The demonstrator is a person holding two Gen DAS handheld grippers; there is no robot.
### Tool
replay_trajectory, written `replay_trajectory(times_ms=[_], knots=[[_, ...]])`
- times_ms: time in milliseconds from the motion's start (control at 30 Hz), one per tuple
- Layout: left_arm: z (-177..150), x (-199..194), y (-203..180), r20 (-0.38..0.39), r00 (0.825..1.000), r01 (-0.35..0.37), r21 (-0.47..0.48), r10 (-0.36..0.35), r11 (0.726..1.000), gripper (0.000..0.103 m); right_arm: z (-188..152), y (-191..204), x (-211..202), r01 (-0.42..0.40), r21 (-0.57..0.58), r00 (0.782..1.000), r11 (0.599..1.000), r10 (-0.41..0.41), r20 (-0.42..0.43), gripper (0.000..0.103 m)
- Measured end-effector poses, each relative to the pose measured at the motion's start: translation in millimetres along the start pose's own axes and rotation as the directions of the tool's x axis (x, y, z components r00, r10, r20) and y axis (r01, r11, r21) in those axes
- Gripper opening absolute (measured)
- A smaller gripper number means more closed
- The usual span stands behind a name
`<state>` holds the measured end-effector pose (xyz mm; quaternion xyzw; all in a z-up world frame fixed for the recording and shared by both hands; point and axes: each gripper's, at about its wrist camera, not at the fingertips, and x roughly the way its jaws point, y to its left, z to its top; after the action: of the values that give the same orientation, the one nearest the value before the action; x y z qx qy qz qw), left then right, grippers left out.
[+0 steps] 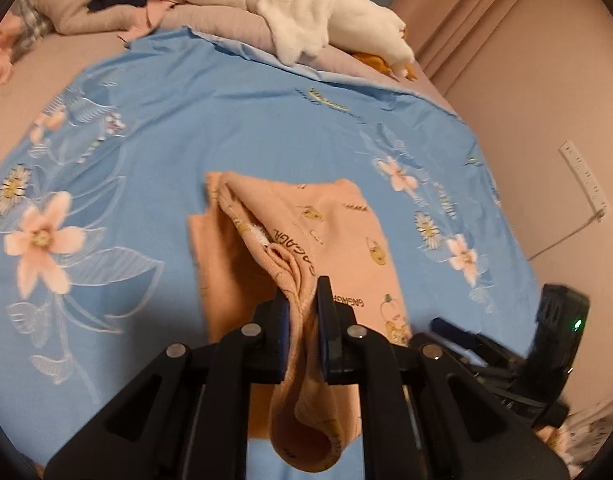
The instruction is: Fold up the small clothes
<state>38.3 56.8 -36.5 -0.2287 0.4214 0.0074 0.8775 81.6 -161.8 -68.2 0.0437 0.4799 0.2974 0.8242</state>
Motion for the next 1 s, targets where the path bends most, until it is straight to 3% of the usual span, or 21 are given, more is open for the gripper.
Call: replay_trajectory(times_ms=[333, 500, 667, 800, 900, 1000], knots=[[-30.7, 17.0, 47.0, -0.085, 0.993, -0.095, -0.090, 0.088, 0.991, 0.012, -2.7, 0.7, 11.4, 0.005, 0.009, 1.000, 1.000, -0.005, -0.029, 0.073], [-37.0, 28.0, 48.7, -0.101, 0.988, -0.121, -0.075, 0.113, 0.990, 0.017, -4.7, 1.0, 15.3, 0.011, 0.009, 0.999, 1.000, -0.011, -0.047, 0.073], [-33.9, 10.3, 51.3, -0.068, 0.996, -0.065, -0.124, 0.057, 0.990, 0.020, -4.4, 4.6, 14.5, 0.012, -0.001, 0.999, 1.000, -0.012, -0.046, 0.073], [-41.6, -1.6, 44.2, -0.065, 0.997, -0.042, -0.092, 0.037, 0.995, 0.038, -3.9, 5.4, 15.6, 0.022, -0.007, 0.999, 1.000, -0.023, -0.042, 0.073], [-51.0, 0.7, 41.8, -0.093, 0.994, -0.058, -0.062, 0.052, 0.996, 0.038, -5.1, 5.7, 19.1, 0.014, -0.001, 0.999, 1.000, -0.014, -0.049, 0.073], [-59.7, 5.6, 47.6, -0.109, 0.993, -0.051, -0.094, 0.041, 0.994, 0.039, -6.7, 7.8, 20.7, 0.005, -0.005, 0.998, 1.000, -0.005, -0.055, 0.073]])
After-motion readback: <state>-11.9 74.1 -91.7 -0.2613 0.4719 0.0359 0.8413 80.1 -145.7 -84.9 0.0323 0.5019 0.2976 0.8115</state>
